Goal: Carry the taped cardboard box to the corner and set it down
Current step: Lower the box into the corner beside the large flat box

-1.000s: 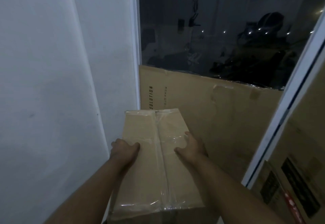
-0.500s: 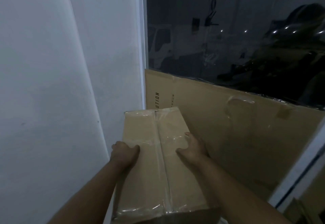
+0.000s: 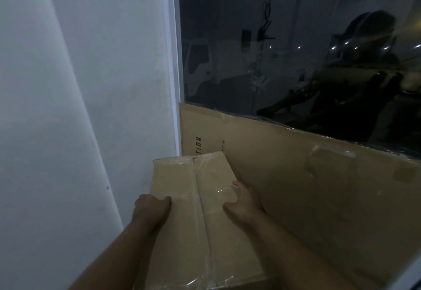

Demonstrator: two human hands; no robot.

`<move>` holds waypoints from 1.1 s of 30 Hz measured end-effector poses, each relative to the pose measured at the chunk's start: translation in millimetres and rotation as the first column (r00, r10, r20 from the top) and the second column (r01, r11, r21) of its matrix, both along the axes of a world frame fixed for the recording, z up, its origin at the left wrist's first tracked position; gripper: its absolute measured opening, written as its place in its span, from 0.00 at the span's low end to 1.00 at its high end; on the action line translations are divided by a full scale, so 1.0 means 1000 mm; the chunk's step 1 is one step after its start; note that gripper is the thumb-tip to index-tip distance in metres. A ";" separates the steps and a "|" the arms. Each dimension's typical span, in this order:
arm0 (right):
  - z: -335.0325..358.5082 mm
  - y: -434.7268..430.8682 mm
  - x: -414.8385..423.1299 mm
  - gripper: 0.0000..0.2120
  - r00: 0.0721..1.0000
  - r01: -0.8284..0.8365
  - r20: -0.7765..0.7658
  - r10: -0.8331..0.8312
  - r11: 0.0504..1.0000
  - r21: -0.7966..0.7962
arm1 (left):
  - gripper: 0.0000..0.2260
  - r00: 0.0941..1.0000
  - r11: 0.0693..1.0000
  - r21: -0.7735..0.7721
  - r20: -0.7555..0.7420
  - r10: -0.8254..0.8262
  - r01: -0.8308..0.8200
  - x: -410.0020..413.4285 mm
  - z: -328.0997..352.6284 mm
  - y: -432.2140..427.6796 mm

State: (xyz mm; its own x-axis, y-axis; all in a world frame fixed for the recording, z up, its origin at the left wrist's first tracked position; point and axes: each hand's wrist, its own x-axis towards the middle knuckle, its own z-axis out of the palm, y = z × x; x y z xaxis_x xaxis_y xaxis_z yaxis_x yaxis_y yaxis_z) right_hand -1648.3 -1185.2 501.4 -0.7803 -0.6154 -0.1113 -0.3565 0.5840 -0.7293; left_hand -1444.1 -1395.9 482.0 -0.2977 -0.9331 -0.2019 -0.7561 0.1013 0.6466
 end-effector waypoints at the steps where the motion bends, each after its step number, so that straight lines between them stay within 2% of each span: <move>1: -0.001 -0.009 -0.001 0.44 1.000 0.001 0.005 -0.001 1.000 0.001 | 0.40 1.000 1.000 -0.003 -0.002 0.005 -0.005 -0.002 -0.001 -0.008; 15: -0.004 -0.094 -0.020 0.40 0.997 -0.057 0.045 0.057 0.998 -0.004 | 0.47 0.991 0.991 -0.001 -0.021 0.131 -0.131 -0.019 -0.010 -0.064; 33: -0.018 -0.159 -0.087 0.43 0.975 -0.214 0.064 0.211 0.976 0.040 | 0.49 0.969 0.969 0.001 -0.012 0.248 -0.248 -0.048 -0.025 -0.071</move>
